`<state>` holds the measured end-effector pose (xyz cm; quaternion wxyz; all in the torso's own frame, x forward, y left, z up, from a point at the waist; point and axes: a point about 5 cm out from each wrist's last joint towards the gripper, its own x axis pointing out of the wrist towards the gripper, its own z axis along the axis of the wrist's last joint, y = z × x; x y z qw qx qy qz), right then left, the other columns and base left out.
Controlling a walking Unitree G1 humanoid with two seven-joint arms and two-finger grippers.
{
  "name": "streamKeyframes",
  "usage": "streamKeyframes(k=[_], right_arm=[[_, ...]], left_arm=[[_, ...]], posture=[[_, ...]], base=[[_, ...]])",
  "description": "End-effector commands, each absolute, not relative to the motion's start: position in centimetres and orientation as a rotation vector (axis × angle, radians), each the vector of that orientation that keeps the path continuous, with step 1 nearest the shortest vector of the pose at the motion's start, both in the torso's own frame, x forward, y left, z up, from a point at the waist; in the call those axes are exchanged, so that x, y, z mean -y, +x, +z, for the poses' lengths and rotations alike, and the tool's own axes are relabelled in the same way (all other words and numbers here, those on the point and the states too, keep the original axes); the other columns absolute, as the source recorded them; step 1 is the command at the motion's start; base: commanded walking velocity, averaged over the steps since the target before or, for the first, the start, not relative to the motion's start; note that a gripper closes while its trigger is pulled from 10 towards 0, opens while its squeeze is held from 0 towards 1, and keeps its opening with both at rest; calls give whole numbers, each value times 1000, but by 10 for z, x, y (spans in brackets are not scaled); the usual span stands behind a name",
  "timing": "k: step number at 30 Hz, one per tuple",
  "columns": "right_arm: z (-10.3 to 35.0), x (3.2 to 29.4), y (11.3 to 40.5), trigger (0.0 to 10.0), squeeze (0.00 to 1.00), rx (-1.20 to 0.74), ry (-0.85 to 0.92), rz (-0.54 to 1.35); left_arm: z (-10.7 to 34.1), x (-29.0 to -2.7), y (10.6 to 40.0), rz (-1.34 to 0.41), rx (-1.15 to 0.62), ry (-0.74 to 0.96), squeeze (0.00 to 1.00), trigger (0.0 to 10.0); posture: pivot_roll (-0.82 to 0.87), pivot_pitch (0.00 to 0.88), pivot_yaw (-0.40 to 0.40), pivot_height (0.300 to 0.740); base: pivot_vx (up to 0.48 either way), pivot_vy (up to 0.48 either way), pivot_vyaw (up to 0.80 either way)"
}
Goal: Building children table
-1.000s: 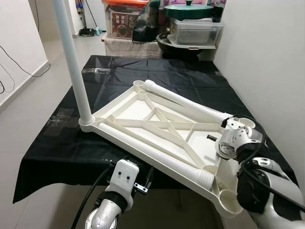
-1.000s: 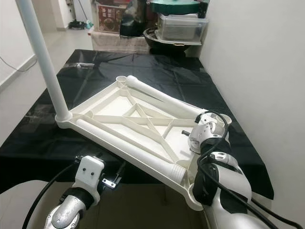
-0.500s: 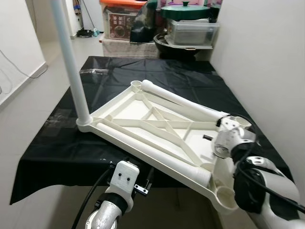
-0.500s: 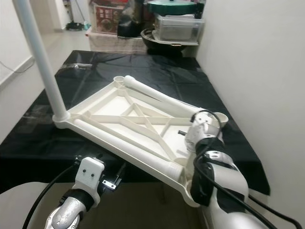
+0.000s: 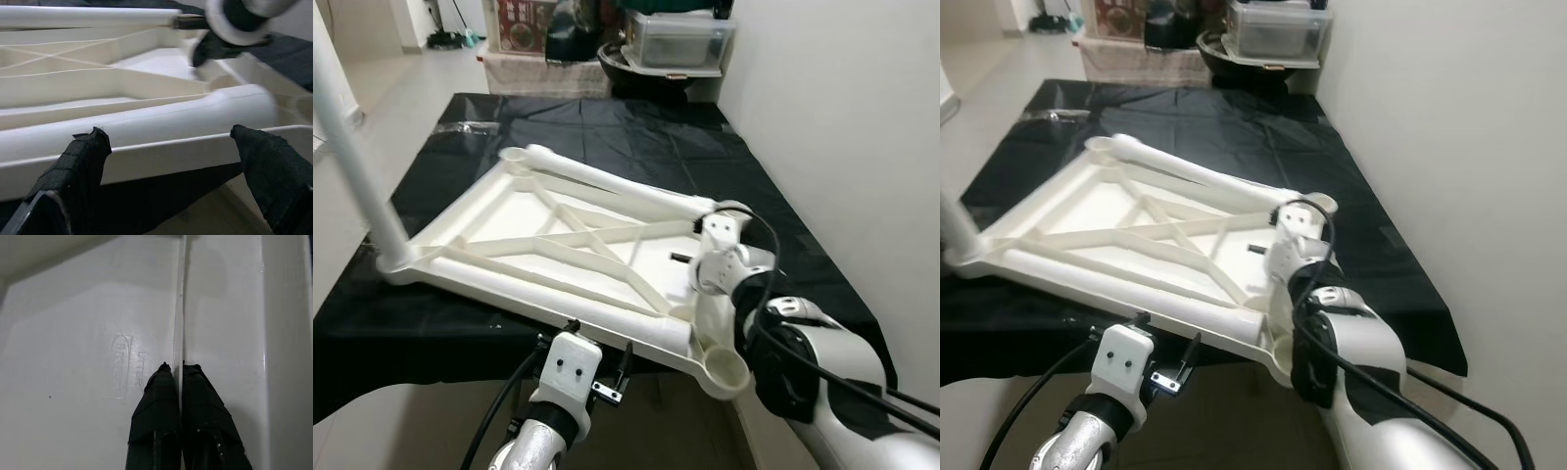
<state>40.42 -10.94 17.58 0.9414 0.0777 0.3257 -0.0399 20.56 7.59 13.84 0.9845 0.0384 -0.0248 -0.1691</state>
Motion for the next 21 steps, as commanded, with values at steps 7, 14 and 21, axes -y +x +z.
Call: streamKeyframes(k=[7, 14, 21], right_arm=[[211, 78, 413, 0, 0, -523, 194, 1], [214, 79, 414, 0, 0, -498, 195, -28], [237, 81, 421, 10000, 0, -384, 170, 11]], left_arm=[[141, -73, 200, -330, 33, 73, 0, 10000], [143, -72, 200, -323, 29, 69, 0, 10000], [142, -72, 202, -319, 25, 67, 0, 10000]], posture=[[48, 170, -160, 740], [45, 177, -166, 740], [41, 168, -164, 740]], base=[[0, 0, 0], [0, 0, 0], [0, 0, 0]])
